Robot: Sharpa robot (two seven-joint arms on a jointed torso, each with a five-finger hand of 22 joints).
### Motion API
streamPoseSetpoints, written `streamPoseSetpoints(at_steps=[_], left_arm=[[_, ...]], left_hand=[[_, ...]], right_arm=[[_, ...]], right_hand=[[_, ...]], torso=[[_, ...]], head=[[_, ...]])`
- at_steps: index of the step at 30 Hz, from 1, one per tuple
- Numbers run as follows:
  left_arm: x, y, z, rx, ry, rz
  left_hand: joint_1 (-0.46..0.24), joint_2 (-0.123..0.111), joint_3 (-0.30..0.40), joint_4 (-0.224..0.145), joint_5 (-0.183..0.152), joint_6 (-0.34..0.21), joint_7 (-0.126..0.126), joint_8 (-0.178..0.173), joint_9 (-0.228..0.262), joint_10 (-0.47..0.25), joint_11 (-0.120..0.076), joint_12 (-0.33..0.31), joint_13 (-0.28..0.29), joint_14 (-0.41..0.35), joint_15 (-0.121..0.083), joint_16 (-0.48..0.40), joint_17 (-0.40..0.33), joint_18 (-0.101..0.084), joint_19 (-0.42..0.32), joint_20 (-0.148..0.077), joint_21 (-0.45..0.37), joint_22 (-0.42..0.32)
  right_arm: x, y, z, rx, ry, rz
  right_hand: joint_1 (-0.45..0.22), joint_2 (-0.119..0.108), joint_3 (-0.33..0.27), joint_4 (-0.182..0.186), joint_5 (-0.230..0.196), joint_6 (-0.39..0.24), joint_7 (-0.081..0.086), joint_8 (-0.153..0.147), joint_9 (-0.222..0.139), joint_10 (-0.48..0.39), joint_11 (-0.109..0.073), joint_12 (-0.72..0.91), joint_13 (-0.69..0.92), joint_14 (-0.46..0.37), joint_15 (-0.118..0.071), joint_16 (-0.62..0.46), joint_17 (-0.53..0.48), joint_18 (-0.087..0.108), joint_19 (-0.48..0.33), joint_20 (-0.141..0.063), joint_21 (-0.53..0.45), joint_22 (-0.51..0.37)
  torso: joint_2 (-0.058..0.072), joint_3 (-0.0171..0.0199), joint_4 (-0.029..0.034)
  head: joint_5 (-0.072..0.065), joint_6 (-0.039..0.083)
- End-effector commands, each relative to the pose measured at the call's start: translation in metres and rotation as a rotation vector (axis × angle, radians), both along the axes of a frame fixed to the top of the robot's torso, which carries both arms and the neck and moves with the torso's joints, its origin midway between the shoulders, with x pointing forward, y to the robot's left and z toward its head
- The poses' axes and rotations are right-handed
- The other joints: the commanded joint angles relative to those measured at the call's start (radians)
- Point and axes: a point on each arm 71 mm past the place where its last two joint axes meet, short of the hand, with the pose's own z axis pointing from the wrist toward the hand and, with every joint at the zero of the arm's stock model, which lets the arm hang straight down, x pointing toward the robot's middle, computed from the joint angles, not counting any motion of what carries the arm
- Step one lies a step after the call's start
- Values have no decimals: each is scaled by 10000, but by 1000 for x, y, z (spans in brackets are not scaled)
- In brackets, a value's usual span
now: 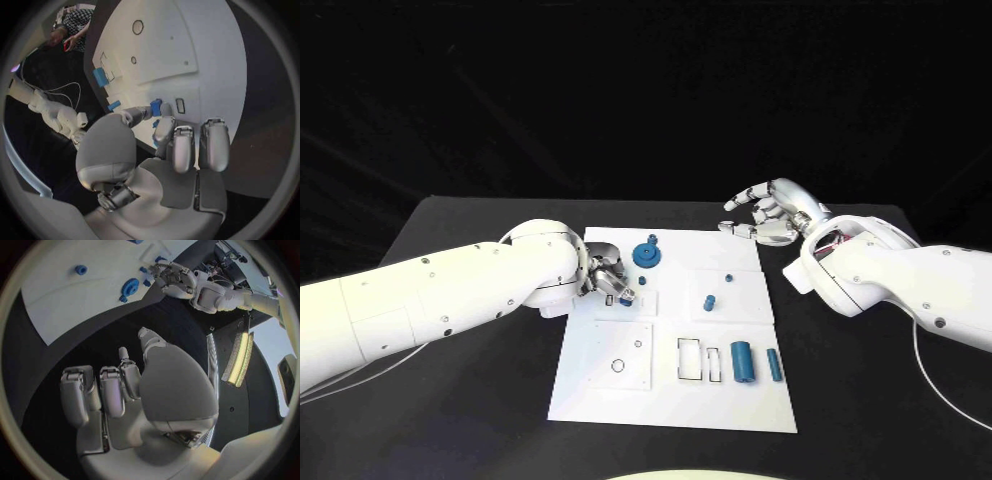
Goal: Assemble the parts on the task board
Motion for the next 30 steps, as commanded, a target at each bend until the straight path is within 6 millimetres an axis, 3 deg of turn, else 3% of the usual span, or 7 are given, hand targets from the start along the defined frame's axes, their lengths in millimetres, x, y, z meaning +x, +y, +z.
streamPoseSetpoints(at_steps=[1, 30], left_arm=[[-2, 0, -6, 217, 268, -30], [0, 0, -6, 249, 211, 27]], left_hand=[[-61, 32, 687, -790, -95, 236, -217, -82, 23, 58, 7, 60, 15, 1057, -54, 63, 2633, -164, 27, -61, 18, 349], [-327, -12, -719, -51, -231, 445, -280, -207, 99, 70, -38, 72, 122, 1057, -93, 63, 2633, -165, 44, -108, -21, 344]], right_arm=[[-1, 1, 0, -72, -80, 104], [-2, 1, 1, -35, -147, 137]], right_hand=[[-84, 29, 67, -1, -35, 57, -24, 56, -8, -10, -46, -8, 774, 720, -68, -46, 1286, -21, 768, -31, -48, 2368], [-98, 20, 70, 1, -46, 54, -25, 65, -14, -13, -46, -12, 769, 717, -69, -52, 1271, -20, 765, -33, -54, 2365]], torso=[[8, -3, -1], [-5, -8, 2]], head=[[-14, 7], [-40, 11]])
